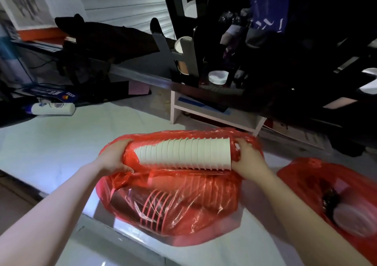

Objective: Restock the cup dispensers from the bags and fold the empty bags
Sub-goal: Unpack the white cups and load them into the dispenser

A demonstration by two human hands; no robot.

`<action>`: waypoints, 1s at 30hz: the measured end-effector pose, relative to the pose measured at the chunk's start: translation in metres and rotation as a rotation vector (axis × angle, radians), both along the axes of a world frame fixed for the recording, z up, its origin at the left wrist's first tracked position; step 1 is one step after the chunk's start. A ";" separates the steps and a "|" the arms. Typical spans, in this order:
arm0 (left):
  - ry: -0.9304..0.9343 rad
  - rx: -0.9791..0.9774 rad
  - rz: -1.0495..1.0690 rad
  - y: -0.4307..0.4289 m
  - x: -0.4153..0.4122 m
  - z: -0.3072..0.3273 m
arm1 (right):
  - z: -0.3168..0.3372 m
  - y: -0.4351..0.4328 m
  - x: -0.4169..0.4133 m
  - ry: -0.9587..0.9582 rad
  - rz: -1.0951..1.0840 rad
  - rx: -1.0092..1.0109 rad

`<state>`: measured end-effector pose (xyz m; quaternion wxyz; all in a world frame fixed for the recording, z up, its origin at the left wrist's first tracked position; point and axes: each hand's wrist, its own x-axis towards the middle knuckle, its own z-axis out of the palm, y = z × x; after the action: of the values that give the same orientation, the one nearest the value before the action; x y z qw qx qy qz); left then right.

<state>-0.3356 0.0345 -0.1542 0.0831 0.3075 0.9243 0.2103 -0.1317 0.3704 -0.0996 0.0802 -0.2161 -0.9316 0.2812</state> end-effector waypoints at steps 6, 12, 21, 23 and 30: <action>0.044 0.015 -0.003 -0.003 0.001 -0.004 | 0.013 -0.038 0.012 0.223 -0.188 0.296; 0.026 0.073 -0.021 -0.012 0.001 -0.007 | 0.011 -0.050 0.022 0.373 -0.058 0.335; -0.012 -0.008 0.016 -0.019 -0.001 -0.004 | 0.034 -0.079 0.020 0.203 -0.165 0.007; -0.087 0.048 0.001 -0.023 -0.005 -0.003 | 0.047 -0.096 0.023 0.284 -0.105 -0.054; -0.255 0.359 -0.113 -0.029 -0.010 0.002 | 0.089 -0.157 0.027 0.484 0.180 0.066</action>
<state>-0.3460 0.0060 -0.1521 0.1550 0.3397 0.8352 0.4038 -0.1046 0.2133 -0.0109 0.2825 -0.0561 -0.9094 0.3002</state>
